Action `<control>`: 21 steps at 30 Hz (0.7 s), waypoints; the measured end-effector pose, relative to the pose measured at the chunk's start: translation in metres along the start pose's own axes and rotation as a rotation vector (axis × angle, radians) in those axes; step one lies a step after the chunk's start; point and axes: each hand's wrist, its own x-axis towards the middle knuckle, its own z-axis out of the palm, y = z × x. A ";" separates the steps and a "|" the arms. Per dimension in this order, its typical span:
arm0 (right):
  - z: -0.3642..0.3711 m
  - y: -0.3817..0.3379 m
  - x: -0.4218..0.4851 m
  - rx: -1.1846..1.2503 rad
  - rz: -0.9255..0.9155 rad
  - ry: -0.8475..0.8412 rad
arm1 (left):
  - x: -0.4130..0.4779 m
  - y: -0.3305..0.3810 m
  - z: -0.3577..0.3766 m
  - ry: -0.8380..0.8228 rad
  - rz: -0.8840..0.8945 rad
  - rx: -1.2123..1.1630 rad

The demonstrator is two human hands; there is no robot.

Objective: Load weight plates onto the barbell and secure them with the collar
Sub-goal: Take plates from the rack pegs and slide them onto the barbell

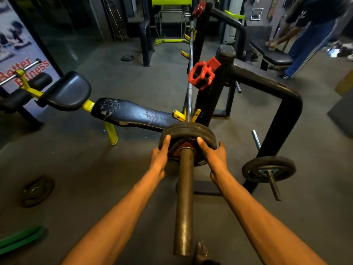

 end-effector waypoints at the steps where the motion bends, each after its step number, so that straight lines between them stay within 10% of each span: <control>1: 0.001 0.002 0.000 -0.003 -0.016 0.002 | 0.001 -0.002 -0.001 -0.009 0.012 -0.001; 13: -0.022 -0.025 -0.034 -0.238 -0.283 0.005 | -0.031 0.033 -0.012 0.230 0.334 0.137; 21: -0.071 -0.057 -0.086 -0.263 -0.482 0.047 | -0.105 0.079 0.030 -0.041 0.642 0.133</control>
